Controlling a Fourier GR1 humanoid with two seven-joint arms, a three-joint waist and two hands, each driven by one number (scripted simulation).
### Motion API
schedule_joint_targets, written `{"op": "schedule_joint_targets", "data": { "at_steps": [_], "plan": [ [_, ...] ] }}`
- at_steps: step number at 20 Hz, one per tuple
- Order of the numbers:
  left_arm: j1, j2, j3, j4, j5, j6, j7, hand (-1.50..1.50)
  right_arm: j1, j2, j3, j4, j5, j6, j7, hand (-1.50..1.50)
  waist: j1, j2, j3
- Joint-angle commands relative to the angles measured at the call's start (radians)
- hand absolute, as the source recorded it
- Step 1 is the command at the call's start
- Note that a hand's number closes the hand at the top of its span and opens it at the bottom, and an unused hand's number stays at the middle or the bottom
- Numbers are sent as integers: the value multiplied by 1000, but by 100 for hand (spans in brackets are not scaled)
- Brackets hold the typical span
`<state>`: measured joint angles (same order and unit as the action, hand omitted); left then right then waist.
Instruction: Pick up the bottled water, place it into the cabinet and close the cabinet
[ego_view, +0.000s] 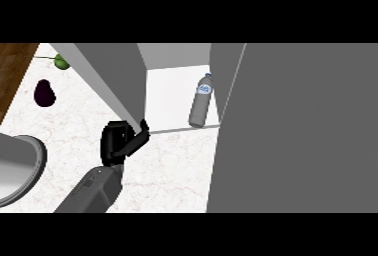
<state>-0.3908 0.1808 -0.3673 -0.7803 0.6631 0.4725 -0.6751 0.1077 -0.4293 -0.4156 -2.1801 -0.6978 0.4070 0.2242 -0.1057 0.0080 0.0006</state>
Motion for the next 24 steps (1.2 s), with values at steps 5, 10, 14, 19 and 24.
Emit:
{"op": "schedule_joint_targets", "data": {
  "at_steps": [5,10,14,19,24],
  "plan": [
    [-119,-131,-54,-86,24,-216,-18,150,95,-15,-20,-101,-53,50,32,150,15,-15,-3],
    [-68,-125,-82,-130,35,-355,0,150,161,-9,-41,-211,-103,27,92,150,74,-13,-1],
    [84,-68,-128,-257,-9,-398,-15,-150,205,-13,-88,-257,-172,46,114,150,94,-14,-1],
    [182,17,-153,-426,-7,-421,60,-150,198,7,-2,-401,-133,-78,190,150,99,-17,-2],
    [330,88,-181,-569,11,-474,70,-150,204,9,70,-402,-36,14,137,150,107,-18,-2]
  ]
}}
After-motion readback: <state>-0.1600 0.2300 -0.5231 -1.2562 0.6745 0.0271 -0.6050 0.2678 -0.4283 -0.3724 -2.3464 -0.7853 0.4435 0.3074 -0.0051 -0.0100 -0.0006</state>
